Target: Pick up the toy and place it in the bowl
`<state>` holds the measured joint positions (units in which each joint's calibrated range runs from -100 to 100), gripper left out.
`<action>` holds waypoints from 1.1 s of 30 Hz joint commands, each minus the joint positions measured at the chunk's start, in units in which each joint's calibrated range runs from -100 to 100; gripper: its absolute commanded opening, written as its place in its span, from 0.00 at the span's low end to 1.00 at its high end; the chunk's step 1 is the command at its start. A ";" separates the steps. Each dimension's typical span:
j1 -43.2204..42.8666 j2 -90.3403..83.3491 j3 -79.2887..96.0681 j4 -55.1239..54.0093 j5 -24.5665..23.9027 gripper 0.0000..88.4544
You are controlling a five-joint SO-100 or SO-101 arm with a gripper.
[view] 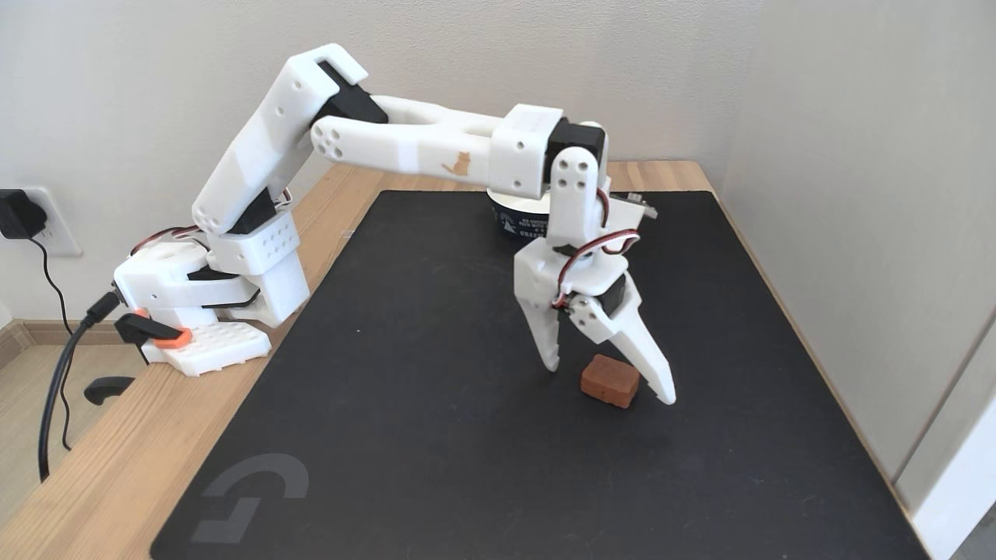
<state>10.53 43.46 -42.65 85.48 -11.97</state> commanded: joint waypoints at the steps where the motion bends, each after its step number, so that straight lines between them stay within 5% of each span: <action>1: 0.39 -0.32 -1.91 -0.64 -0.24 0.46; 15: 1.14 -0.32 -1.55 -1.65 -0.19 0.03; 25: -0.28 -1.82 -2.28 -4.53 -0.24 0.03; 33: -13.92 -14.74 -2.91 -12.49 -0.35 0.03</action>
<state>3.79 39.38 -43.13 76.28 -12.02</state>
